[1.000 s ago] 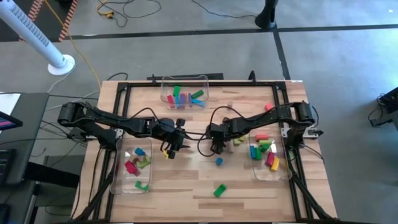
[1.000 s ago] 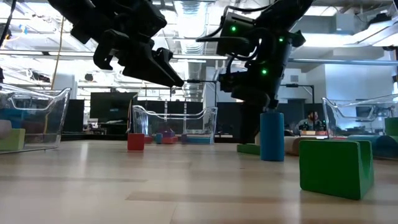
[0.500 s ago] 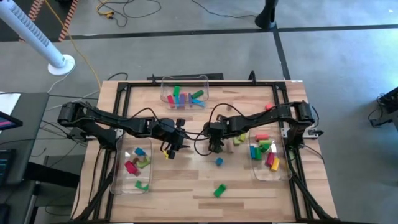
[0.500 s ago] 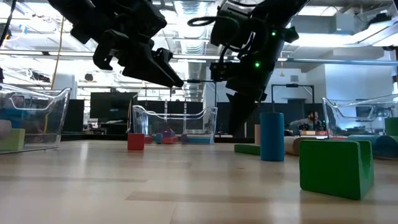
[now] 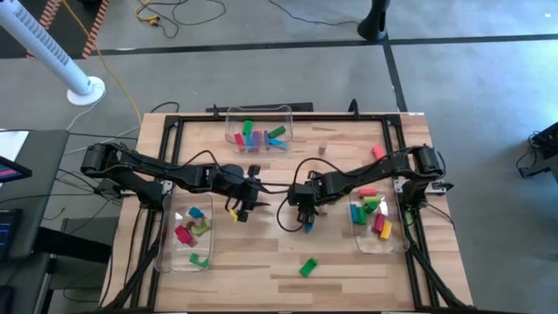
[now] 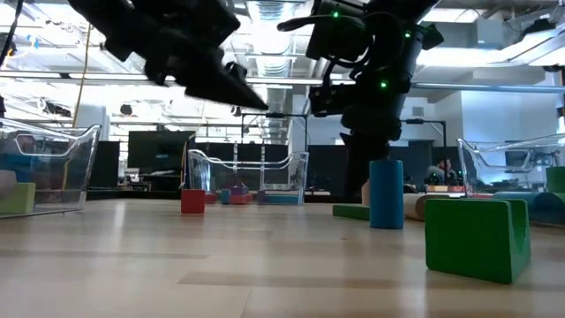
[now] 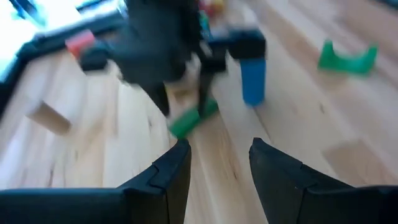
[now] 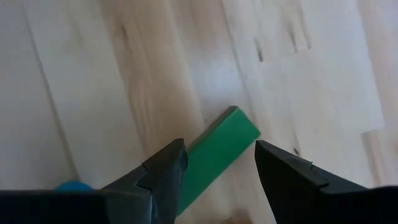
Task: Sort blocks by size
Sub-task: Put the light green arc block into the left transparent bin
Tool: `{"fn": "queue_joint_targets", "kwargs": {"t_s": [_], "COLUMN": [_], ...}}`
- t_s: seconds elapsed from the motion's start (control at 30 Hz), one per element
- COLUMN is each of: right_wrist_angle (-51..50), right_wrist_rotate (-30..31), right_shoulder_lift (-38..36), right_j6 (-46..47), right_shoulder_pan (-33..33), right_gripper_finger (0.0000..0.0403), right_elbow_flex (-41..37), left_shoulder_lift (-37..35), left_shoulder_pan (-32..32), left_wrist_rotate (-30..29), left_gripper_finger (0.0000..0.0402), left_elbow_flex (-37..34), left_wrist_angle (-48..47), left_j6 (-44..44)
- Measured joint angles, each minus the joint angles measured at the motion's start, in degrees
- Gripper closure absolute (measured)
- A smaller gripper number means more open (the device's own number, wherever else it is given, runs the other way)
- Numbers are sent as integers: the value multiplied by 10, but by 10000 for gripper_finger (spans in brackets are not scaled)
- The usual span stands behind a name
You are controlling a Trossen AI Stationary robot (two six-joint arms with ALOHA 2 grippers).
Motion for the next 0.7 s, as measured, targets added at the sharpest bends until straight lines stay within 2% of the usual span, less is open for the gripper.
{"fn": "queue_joint_targets", "kwargs": {"t_s": [0.23, 0.33, 0.47, 0.57, 0.7], "right_wrist_angle": [-1, -4, -16, -26, -38], "right_wrist_rotate": [0, 0, 0, 0, 0], "right_shoulder_lift": [0, 0, 0, 0, -1], "right_j6": [0, 5, 12, 18, 25], "right_shoulder_pan": [-10, -13, -12, -12, -12], "right_gripper_finger": [178, 178, 178, 178, 178], "right_elbow_flex": [0, 0, 0, 0, 0], "left_shoulder_lift": [0, 0, 0, 0, 0], "left_shoulder_pan": [0, 0, 0, 0, -3], "left_wrist_rotate": [-6, -24, -87, -104, -86], "left_gripper_finger": [246, 246, 246, 246, 246], "left_elbow_flex": [1, 32, 87, 106, 127], "left_wrist_angle": [127, 53, -80, -94, -86], "left_j6": [-47, -38, -30, -28, -7]}}
